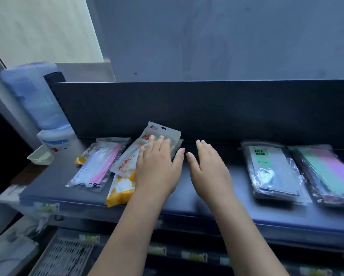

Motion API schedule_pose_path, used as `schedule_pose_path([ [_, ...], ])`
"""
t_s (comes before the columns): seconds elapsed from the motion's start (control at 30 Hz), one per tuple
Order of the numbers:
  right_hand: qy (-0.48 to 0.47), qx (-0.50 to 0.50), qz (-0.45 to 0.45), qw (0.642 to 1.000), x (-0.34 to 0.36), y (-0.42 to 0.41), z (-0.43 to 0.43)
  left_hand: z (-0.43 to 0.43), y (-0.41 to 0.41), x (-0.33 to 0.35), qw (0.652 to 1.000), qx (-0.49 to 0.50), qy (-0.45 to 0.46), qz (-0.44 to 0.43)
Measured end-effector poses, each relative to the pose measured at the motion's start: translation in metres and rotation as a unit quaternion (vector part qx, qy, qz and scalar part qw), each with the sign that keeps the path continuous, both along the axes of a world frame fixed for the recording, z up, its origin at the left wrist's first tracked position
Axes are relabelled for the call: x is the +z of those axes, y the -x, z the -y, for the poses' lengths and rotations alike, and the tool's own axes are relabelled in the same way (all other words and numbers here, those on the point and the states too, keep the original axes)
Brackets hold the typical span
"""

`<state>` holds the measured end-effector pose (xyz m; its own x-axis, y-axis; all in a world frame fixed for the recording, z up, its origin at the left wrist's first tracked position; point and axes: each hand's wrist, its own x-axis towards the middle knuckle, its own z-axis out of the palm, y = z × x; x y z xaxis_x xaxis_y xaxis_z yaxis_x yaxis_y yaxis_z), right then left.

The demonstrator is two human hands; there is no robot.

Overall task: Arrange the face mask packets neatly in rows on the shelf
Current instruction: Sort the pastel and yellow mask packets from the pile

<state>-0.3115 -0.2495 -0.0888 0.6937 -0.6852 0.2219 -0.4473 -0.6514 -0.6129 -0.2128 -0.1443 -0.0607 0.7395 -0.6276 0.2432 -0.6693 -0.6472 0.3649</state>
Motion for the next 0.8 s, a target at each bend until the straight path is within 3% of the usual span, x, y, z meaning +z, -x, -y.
schedule_pose_path([
  [0.27, 0.11, -0.022, 0.0, 0.994, 0.017, -0.079, -0.089, -0.085, -0.083, 0.004, 0.997, -0.007, 0.069, -0.014],
  [0.47, 0.115, 0.007, -0.032, 0.993, 0.012, -0.153, -0.168, -0.159, -0.173, -0.026, 0.991, 0.016, 0.093, -0.091],
  [0.57, 0.076, 0.022, -0.066, 0.995, 0.008, -0.184, -0.201, -0.187, -0.206, -0.049, 0.987, 0.03, 0.071, -0.141],
  [0.7, -0.066, 0.051, -0.074, 0.994, -0.006, -0.217, -0.231, -0.211, -0.232, -0.067, 0.983, 0.033, 0.04, -0.175],
  [0.8, -0.087, 0.031, -0.101, 0.991, -0.022, -0.233, -0.243, -0.22, -0.243, -0.073, 0.98, 0.019, 0.016, -0.196],
])
